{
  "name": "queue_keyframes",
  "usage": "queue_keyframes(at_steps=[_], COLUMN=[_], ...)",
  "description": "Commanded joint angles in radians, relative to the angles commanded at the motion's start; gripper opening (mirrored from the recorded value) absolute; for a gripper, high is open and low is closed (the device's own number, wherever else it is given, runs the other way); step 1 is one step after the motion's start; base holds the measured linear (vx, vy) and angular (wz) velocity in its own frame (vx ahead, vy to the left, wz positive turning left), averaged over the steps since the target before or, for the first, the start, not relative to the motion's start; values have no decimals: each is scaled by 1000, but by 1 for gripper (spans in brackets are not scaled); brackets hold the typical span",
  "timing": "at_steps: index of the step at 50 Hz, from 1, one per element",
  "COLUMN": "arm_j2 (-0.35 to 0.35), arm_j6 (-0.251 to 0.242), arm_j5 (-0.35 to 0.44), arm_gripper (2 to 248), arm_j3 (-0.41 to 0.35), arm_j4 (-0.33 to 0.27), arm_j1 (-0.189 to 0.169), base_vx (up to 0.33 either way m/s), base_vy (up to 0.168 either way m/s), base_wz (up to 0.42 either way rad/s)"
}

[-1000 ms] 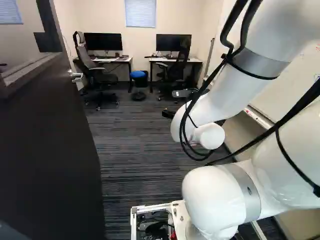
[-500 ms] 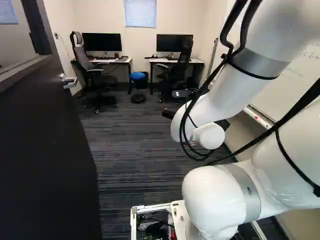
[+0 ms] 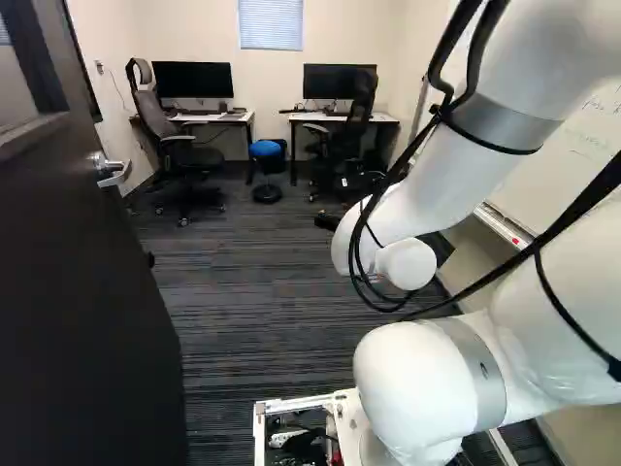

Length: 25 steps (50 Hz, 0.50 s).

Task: Open the door and move inside

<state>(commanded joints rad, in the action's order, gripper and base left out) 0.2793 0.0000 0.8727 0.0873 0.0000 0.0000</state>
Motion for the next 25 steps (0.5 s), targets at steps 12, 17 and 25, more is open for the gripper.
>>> queue_keyframes(at_steps=[12, 17, 25], arm_j2=[0, 0, 0], arm_j6=[0, 0, 0], arm_j5=[0, 0, 0], arm_gripper=[247, 247, 247], arm_j3=[0, 0, 0], arm_j4=[0, 0, 0], arm_j1=[0, 0, 0], base_vx=[192, 193, 197], base_vy=[0, 1, 2], base_wz=[-13, -22, -19])
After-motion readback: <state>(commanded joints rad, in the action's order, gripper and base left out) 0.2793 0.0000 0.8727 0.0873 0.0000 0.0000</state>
